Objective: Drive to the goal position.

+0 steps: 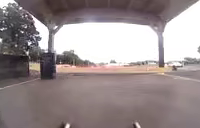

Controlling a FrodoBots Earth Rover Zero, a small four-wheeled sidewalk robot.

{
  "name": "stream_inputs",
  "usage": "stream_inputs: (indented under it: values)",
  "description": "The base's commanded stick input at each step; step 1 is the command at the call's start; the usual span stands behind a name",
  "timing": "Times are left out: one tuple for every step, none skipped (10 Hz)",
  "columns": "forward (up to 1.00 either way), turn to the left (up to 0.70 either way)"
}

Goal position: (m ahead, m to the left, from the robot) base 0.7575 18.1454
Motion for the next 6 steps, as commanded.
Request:
stream_inputs:
  values:
    - [0.85, 0.0]
    - [0.85, 0.0]
    - [0.85, 0.0]
    - [0.85, 0.0]
    - [0.85, 0.0]
    - [0.85, 0.0]
